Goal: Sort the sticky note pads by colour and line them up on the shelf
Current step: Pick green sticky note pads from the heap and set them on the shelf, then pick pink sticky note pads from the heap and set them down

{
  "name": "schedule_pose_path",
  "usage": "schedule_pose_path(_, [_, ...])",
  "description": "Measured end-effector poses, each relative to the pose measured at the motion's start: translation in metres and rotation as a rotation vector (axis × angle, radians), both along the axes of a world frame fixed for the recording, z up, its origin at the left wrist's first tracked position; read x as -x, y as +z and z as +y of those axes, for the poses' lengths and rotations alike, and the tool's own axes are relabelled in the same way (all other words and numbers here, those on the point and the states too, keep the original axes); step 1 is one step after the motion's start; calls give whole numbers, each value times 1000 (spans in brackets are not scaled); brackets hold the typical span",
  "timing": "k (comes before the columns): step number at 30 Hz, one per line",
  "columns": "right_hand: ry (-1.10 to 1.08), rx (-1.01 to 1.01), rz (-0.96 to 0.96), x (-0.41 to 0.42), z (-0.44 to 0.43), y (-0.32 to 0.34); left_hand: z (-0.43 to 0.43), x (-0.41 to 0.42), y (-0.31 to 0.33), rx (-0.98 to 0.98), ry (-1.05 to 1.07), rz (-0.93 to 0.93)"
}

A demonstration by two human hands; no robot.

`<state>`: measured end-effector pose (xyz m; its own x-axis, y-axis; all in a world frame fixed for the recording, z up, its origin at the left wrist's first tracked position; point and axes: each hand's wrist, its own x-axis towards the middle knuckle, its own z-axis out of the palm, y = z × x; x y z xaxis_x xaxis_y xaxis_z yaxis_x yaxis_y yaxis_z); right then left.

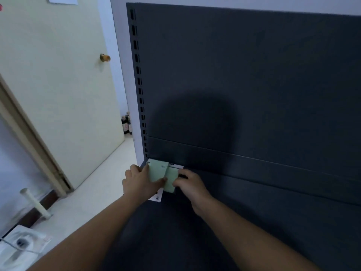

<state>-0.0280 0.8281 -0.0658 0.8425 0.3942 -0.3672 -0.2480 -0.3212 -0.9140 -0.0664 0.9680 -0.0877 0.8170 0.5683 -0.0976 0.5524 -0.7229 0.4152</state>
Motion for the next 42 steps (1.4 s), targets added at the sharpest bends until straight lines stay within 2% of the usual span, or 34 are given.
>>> schedule_pose_path(9, [32, 31, 76, 10, -48, 16, -27, 3, 13, -84, 10, -83])
schedule_pose_path(15, [84, 119, -42, 27, -128, 39, -108, -5, 40, -163, -176, -134])
schedule_pose_path(21, [-200, 290, -216, 53, -301, 54, -275, -12, 70, -79, -583, -192])
schedule_pose_path(26, [-440, 454, -237, 96, -472, 65, -437, 8, 87, 102, -889, -156])
schedule_pose_path(30, [-610, 545, -240, 155, -595, 76, -563, 37, 96, 84, -1111, -89])
schedule_pose_path(36, [-849, 551, -238, 237, -717, 77, -700, 77, 98, 83, -1285, -64])
schedule_pose_path(42, [-997, 539, -232, 264, -780, 69, -776, 75, 92, 36, -1336, -46])
